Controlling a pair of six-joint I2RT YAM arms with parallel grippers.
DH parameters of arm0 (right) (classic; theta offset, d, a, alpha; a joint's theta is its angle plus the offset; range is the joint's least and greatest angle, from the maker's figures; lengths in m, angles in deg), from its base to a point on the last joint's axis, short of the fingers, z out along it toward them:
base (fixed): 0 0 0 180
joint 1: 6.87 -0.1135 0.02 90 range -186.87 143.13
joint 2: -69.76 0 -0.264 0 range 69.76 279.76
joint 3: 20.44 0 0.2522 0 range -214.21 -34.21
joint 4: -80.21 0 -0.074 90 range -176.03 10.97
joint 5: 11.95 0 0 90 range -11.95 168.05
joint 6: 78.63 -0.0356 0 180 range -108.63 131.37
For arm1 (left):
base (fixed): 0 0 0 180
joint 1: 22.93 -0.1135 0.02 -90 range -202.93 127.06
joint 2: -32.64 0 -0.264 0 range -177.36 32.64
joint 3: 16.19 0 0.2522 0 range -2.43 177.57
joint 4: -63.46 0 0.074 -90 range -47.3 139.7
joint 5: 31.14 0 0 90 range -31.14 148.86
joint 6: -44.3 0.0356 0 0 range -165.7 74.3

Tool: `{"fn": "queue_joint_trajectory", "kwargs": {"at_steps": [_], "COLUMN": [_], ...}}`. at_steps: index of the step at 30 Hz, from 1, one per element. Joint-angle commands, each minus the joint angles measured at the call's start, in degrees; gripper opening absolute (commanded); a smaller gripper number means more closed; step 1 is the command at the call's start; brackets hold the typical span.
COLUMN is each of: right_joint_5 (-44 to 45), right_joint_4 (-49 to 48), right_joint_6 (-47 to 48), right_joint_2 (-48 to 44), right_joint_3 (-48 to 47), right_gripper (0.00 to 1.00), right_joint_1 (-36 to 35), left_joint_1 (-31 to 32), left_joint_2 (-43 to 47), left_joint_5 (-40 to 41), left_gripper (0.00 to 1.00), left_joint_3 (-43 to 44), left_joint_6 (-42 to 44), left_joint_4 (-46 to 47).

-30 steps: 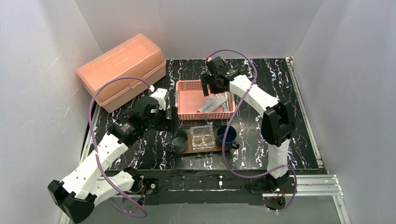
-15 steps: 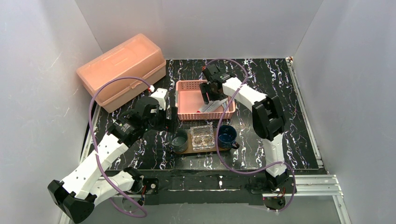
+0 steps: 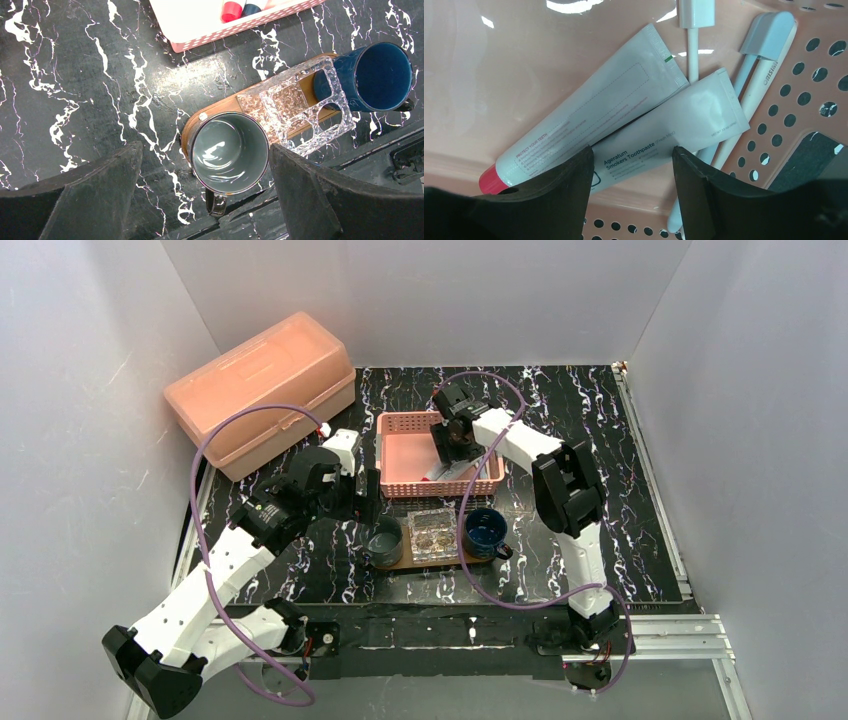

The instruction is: Prepare toiletry sets of a toothbrush and toothpaste on the tray

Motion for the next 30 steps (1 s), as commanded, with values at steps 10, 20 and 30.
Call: {"fn": "queue_joint_trajectory", "kwargs": {"at_steps": [10, 20, 30], "right_joint_5": [-3.30, -8.79, -10.41], "right_joint_4": [1.34, -1.24, -3.79], "right_joint_6": [1.16, -1.19, -5.39], "right_joint_2": [3.86, 3.87, 3.94], "right_joint_3": [0.72, -0.41, -4.17], "right_gripper": [0.57, 0.52, 0.54], "right_joint_1": [0.24, -0.47, -1.78], "left_joint_1": [0.29, 0.29, 0.26], "left_joint_2": [-0.32, -0.63, -0.63], "left_joint_5": [0.28, 0.28, 0.62], "left_gripper": [0.98, 0.98, 0.98], "left_joint_3": [-0.12, -0.04, -0.04], "left_joint_6": [0.47, 0.47, 0.56], "left_joint_4": [-0.60, -0.54, -0.67]}}
